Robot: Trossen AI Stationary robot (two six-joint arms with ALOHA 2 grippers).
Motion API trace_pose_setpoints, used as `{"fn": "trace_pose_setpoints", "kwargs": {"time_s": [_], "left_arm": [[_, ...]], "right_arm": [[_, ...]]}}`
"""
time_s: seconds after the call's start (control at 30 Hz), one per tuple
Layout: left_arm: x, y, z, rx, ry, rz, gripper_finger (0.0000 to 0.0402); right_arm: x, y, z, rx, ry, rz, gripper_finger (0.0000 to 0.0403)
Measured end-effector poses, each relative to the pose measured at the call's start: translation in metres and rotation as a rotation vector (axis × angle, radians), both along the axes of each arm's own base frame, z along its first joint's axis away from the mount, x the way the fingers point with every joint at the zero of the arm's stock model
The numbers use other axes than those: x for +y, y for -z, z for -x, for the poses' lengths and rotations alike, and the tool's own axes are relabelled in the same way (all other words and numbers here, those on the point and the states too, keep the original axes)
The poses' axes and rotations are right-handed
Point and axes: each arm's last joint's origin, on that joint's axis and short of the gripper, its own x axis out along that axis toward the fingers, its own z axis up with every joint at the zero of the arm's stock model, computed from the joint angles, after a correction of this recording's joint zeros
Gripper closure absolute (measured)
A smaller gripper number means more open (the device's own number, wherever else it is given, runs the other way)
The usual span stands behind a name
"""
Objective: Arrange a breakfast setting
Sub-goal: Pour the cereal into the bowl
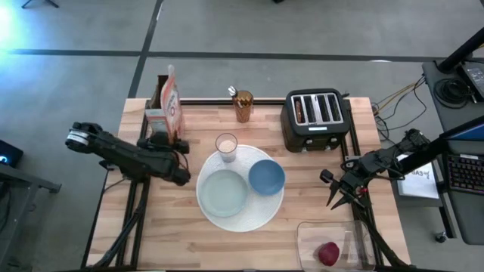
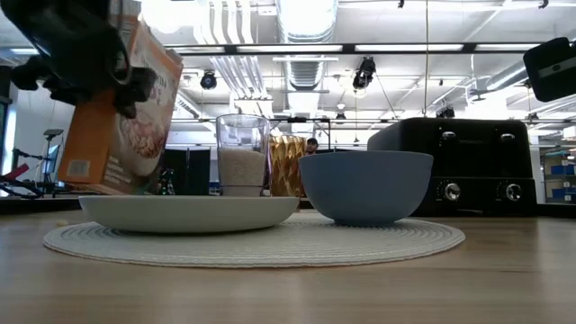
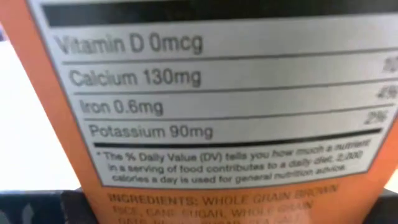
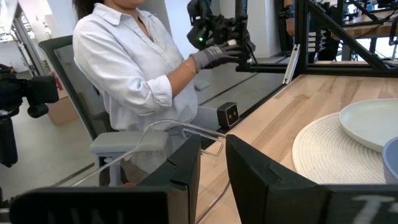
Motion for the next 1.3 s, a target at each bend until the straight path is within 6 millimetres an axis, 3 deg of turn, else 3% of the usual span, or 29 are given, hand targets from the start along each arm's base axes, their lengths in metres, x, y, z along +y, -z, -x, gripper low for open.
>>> {"fn": "trace_pose_setpoints", "kwargs": {"time_s": [0.47,0.7,0.97,1.3], "left_arm": [[-0.042,-0.016,0.03,-0.024,0.267,0.202,0.0152],[-0.055,-0.034,0.031,-0.007,0.356,0.302,0.0152],[-0.06,-0.053,0.026,0.053,0.439,0.362,0.0165],[-0.054,-0.066,0.035,0.069,0.491,0.436,0.0168]], "right_arm": [[0.0,0.0,0.0,0.0,0.0,0.0,0.0335],[0.0,0.0,0.0,-0.001,0.0,0.0,0.0335],[0.0,0.0,0.0,-0.001,0.0,0.0,0.0335],[0.0,0.0,0.0,-0.001,0.0,0.0,0.0335]]}}
